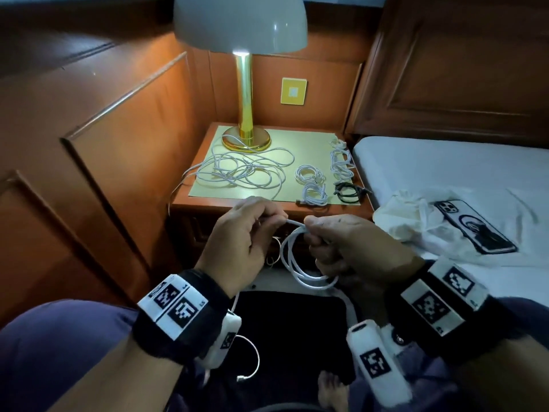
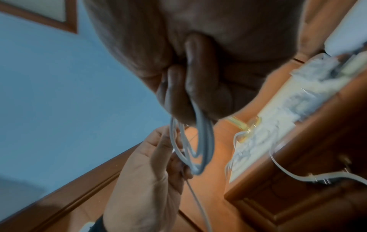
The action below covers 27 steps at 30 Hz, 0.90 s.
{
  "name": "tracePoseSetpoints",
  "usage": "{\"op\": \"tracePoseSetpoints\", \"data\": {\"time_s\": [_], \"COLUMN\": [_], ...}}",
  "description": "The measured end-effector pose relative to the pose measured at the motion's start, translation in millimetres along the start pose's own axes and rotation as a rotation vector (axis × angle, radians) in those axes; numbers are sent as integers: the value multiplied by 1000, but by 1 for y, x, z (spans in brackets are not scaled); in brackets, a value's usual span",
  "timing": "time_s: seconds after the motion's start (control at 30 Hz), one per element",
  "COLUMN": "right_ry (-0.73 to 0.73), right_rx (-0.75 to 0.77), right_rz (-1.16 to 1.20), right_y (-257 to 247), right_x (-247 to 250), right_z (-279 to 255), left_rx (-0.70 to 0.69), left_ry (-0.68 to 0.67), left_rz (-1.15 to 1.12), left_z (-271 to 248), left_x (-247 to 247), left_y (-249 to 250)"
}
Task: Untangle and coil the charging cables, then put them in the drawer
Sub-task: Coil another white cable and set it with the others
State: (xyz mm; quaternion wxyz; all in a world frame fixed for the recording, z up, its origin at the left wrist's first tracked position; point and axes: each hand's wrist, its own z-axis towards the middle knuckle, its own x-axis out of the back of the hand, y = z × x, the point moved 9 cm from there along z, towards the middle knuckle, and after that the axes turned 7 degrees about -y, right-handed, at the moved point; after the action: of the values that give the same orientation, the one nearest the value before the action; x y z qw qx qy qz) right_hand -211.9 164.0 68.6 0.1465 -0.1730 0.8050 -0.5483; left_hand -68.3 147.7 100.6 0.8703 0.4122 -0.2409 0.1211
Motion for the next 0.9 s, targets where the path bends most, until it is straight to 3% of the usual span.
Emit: {"op": "tracePoseSetpoints", "data": {"time_s": [0.13,0.23,0.33,0.43,0.53,0.63,0.77,0.9], "right_ry": [26,68,200,358,459,532,561,582], "right_rx": [-6,28,123,206,271,371,485,529], "right_rz": [262,480,657,678,571,344,-71,-499], "right_y": [27,28,23,24,29,24,11,1], "right_x": [6,28,63,93,104,103,89,74], "right_z": [7,13,12,7,5,3,-2,-7], "left_rx": [137,202,313,437,351,204,87,-7], "left_ry": [-21,-96,-130,-32,-20,-153,-267,-308], "left_rz": [-65,11,92,86,205,322,259,68], "left_z": [-8,-3,1,2,5,-5,-16,-9], "left_x": [-10,-13,-10,6,0,-38,-74,-77], "left_y": [-29,-44,-71,-99,-89,-66,-31,-1]}}
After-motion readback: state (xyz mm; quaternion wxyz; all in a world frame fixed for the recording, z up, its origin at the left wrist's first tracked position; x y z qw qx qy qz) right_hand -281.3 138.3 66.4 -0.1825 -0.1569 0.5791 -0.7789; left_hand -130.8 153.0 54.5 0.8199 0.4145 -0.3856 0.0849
